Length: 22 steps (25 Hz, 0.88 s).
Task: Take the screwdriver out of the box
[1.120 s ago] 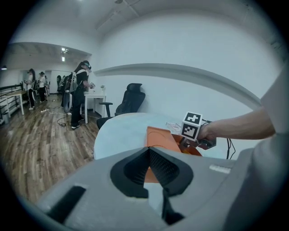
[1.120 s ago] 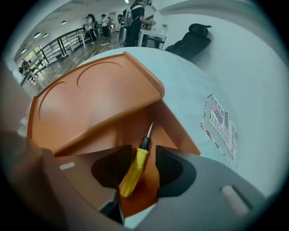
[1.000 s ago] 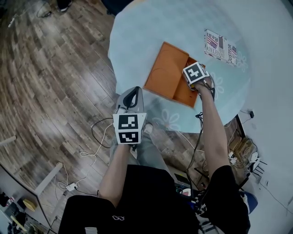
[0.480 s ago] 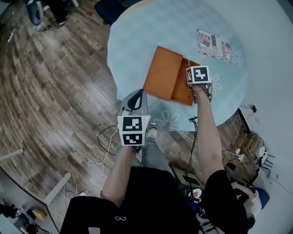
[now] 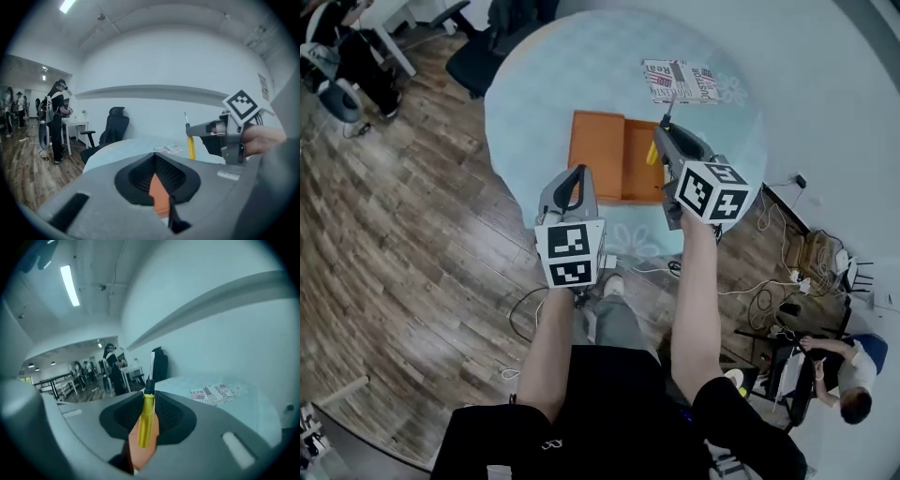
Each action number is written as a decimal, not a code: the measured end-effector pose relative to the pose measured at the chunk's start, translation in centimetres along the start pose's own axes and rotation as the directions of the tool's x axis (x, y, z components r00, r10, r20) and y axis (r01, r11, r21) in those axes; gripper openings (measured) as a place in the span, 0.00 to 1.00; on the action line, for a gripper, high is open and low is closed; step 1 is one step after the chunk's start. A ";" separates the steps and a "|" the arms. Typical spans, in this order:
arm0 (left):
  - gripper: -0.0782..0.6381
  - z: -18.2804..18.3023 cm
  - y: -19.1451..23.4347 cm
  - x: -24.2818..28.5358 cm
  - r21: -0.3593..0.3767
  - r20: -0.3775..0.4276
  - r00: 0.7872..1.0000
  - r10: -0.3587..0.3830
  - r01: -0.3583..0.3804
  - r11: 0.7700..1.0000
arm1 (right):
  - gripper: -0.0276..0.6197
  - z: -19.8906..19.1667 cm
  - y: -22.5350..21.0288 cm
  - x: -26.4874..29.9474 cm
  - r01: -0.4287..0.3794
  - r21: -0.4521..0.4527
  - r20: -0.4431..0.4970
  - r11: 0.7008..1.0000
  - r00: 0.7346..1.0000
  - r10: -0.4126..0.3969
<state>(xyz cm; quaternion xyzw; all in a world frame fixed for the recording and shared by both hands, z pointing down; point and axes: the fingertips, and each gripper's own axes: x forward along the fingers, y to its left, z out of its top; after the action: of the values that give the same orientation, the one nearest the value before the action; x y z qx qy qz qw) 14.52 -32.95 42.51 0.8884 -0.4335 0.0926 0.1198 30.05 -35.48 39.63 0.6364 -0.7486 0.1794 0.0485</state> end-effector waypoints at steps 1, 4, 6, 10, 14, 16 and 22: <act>0.11 0.7 -0.2 -0.4 0.013 0.015 1.000 -0.009 0.009 1.000 | 0.18 0.9 1.2 -1.7 -0.005 0.023 0.062 1.000 0.998 0.003; 0.11 3.2 -0.6 -1.7 0.076 0.047 0.998 -0.043 0.039 0.996 | 0.18 2.4 4.0 -6.3 0.025 0.065 0.210 0.998 0.977 -0.038; 0.11 5.3 -1.0 -2.2 0.088 0.091 0.994 -0.066 0.058 0.994 | 0.18 3.6 4.7 -8.6 0.074 0.058 0.265 0.996 0.960 -0.087; 0.11 7.2 -2.6 -3.8 0.096 0.137 0.982 -0.131 0.118 0.988 | 0.18 3.8 6.4 -11.6 0.107 0.020 0.306 0.994 0.946 -0.108; 0.11 6.8 -4.1 -4.8 0.068 0.140 0.969 -0.206 0.198 0.978 | 0.18 2.9 7.2 -13.0 0.130 -0.020 0.291 0.991 0.949 -0.119; 0.11 6.8 -4.2 -5.0 0.072 0.141 0.967 -0.213 0.204 0.976 | 0.18 2.6 7.5 -13.2 0.136 -0.031 0.286 0.990 0.950 -0.122; 0.11 6.5 -4.3 -5.1 0.064 0.137 0.965 -0.223 0.216 0.974 | 0.18 2.5 6.9 -13.4 0.172 -0.033 0.310 0.985 0.938 -0.153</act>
<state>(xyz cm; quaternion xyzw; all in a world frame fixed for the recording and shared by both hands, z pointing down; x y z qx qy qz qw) 15.23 -28.52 34.41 0.9379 -0.3374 0.0254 0.0762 26.19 -22.93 31.83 0.7145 -0.6969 0.0513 -0.0347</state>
